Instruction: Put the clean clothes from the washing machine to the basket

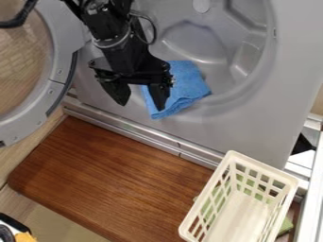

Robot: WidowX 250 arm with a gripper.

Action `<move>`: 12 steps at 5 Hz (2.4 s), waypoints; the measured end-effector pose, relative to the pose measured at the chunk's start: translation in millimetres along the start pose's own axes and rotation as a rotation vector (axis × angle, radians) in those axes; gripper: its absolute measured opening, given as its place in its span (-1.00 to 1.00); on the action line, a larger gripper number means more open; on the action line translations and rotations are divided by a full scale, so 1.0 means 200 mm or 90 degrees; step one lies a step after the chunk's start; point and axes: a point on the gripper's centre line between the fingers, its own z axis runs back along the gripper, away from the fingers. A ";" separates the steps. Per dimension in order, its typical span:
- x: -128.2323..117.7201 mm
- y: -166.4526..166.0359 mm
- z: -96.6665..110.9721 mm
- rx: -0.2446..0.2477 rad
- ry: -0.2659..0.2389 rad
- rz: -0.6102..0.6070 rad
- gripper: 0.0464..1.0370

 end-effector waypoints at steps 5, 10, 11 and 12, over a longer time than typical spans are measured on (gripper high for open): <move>0.24 -0.07 -0.30 0.012 -0.004 -0.065 0.93; 0.37 -0.05 -0.44 0.033 -0.004 -0.057 -0.78; 0.36 -0.06 -0.44 0.025 -0.002 -0.056 -0.95; 0.35 -0.06 -0.43 0.020 0.011 -0.052 -0.96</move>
